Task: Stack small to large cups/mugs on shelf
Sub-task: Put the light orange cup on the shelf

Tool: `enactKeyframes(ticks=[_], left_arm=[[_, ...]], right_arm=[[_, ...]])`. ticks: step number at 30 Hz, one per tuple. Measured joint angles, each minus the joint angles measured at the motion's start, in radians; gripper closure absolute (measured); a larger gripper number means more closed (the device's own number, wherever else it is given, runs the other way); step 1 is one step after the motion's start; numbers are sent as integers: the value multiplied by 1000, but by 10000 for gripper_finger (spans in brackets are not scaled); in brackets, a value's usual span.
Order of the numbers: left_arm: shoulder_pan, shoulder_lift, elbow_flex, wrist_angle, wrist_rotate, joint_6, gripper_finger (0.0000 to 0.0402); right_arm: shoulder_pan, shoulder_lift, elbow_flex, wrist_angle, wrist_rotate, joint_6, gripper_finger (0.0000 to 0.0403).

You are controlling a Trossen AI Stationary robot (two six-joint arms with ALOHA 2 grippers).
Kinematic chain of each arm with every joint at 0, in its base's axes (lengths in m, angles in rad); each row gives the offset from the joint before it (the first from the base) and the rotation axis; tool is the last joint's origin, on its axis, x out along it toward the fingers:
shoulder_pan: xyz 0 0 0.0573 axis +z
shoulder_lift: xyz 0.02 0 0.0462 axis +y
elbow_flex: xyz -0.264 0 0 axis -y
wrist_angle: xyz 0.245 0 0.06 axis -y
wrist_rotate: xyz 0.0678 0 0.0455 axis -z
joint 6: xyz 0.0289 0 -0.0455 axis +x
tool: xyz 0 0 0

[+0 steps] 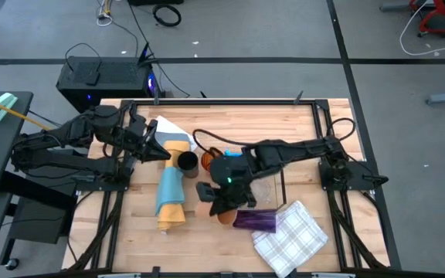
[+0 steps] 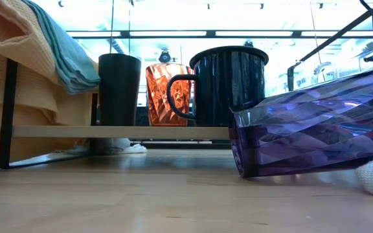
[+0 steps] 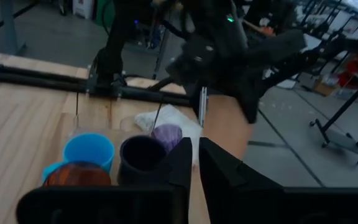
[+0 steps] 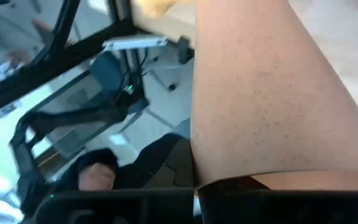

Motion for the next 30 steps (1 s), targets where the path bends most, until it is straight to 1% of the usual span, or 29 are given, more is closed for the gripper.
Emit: enactKeyframes(ticks=[3,8,13,22,30], left_arm=[[0,0,0,-22,0,7,361],[0,-3,0,-20,0,28,366],[0,-12,0,-19,0,46,369],[0,-29,0,-18,0,60,361],[0,-48,27,-30,0,65,373]], right_arm=[[-30,3,0,-53,-4,-26,400],[-70,22,0,-79,-5,-48,400],[-86,60,0,-61,-16,-49,400],[-105,111,0,-28,-19,-73,400],[-137,129,0,-28,-6,-100,400]])
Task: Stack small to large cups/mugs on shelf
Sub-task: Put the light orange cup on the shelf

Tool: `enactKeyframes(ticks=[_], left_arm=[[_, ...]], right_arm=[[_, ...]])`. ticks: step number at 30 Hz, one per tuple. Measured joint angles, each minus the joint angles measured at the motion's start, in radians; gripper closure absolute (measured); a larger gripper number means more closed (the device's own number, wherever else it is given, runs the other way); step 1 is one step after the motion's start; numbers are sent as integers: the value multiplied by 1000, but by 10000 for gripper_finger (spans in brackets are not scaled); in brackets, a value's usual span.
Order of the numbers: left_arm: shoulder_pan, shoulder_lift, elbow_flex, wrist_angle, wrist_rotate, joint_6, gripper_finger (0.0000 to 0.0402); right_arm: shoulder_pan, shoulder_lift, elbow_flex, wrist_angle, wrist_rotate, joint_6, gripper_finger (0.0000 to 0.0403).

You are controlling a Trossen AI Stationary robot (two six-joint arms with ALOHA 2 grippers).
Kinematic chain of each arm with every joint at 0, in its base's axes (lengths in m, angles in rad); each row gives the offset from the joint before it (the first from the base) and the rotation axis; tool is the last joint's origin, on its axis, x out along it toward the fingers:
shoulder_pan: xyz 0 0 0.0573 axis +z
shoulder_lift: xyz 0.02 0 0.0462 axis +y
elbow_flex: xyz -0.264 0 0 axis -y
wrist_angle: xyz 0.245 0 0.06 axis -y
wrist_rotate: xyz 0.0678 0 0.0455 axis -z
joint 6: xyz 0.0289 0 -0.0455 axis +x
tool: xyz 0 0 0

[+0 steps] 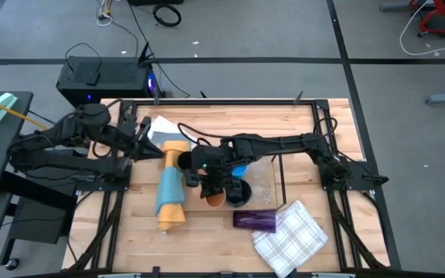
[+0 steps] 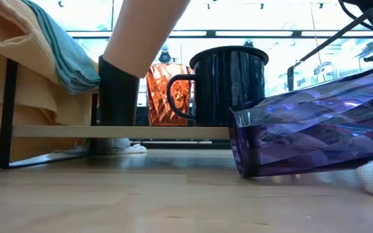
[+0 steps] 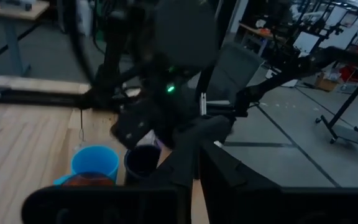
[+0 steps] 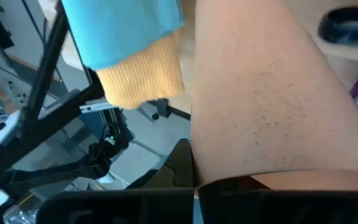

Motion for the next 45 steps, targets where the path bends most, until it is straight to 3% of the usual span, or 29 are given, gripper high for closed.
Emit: enactKeyframes(ticks=[19,45], left_arm=[[0,-45,144,-55,0,75,368],[0,-45,157,-83,-1,124,373]], right_arm=[[-32,11,0,-42,-18,53,400],[-29,66,0,-55,-74,22,400]])
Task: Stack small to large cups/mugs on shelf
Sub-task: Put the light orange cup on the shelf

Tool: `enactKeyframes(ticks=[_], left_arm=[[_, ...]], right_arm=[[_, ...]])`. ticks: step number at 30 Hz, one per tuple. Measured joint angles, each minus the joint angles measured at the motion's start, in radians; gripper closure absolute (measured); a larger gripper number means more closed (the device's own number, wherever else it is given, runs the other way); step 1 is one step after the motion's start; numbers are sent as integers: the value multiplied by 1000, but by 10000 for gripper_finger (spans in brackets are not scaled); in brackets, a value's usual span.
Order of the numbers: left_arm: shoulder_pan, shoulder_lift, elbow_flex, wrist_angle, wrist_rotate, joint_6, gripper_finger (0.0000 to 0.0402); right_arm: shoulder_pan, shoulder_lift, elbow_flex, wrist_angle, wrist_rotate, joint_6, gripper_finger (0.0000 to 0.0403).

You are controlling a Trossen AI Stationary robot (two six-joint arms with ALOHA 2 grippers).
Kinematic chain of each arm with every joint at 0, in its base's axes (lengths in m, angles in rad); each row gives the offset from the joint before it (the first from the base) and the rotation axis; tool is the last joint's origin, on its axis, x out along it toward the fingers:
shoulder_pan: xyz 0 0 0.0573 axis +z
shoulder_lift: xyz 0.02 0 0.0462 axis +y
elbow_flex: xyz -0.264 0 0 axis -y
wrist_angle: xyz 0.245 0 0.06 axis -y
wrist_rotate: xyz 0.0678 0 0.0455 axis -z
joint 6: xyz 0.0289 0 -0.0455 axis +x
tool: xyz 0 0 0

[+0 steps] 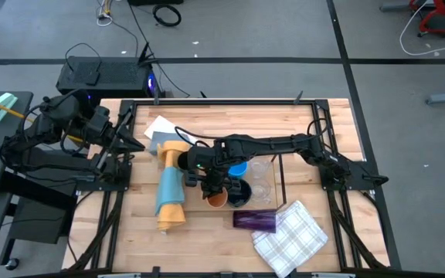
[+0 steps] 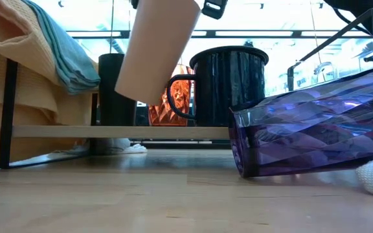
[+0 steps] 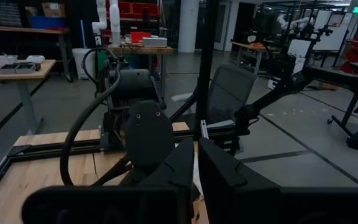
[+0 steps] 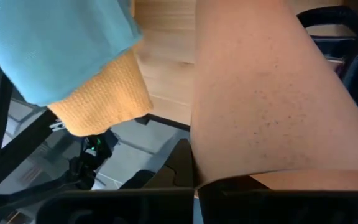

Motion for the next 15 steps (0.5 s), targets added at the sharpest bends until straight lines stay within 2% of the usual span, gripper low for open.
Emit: enactKeyframes(ticks=[15], left_arm=[[0,0,0,2,0,3,362]], right_arm=[[1,0,0,-12,-15,24,400]])
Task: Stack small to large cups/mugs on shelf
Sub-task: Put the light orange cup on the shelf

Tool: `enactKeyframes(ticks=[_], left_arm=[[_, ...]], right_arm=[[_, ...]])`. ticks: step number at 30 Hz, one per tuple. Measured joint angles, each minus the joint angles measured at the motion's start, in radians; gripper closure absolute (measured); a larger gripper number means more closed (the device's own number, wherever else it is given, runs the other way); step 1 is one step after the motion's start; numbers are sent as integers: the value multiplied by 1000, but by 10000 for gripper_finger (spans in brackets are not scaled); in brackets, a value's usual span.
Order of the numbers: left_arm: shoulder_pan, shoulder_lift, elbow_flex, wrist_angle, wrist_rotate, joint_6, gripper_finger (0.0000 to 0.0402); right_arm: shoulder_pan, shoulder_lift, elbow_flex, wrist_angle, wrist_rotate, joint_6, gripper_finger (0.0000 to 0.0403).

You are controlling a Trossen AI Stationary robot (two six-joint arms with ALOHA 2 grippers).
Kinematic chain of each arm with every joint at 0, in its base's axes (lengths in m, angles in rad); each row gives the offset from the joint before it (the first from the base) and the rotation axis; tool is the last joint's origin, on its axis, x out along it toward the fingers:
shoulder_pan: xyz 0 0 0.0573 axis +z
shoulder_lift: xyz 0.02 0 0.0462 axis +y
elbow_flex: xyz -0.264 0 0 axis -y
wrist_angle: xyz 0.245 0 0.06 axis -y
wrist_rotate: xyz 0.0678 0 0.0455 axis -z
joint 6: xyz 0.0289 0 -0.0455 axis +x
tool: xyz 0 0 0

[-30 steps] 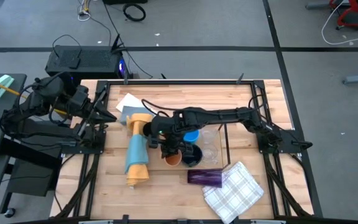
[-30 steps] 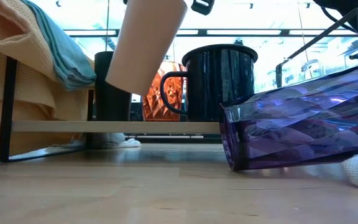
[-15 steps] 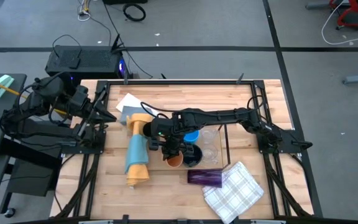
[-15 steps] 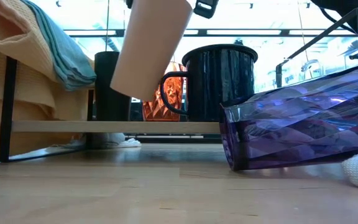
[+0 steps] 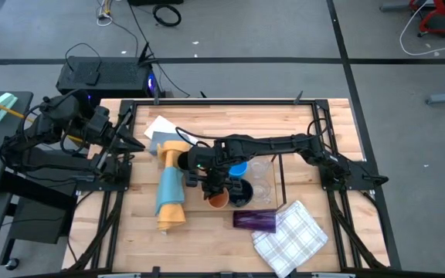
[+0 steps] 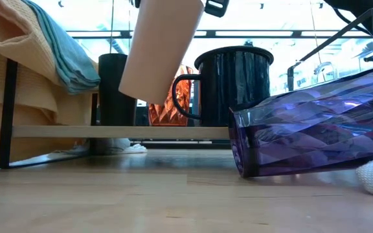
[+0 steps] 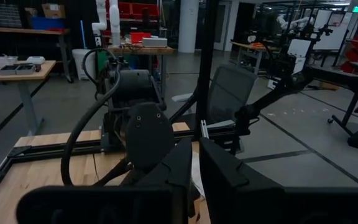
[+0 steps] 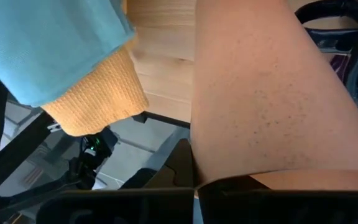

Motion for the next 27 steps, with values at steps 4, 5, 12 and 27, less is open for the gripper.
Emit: enactKeyframes(ticks=[4,5,12,27], left_arm=[[0,0,0,1,0,0,367],[0,0,0,2,0,0,369],[0,0,0,2,0,0,373],[0,0,0,-9,0,13,371]], right_arm=[[0,0,0,9,0,8,400],[0,0,0,11,0,11,400],[1,29,1,61,-23,12,400],[11,50,5,53,0,-15,400]])
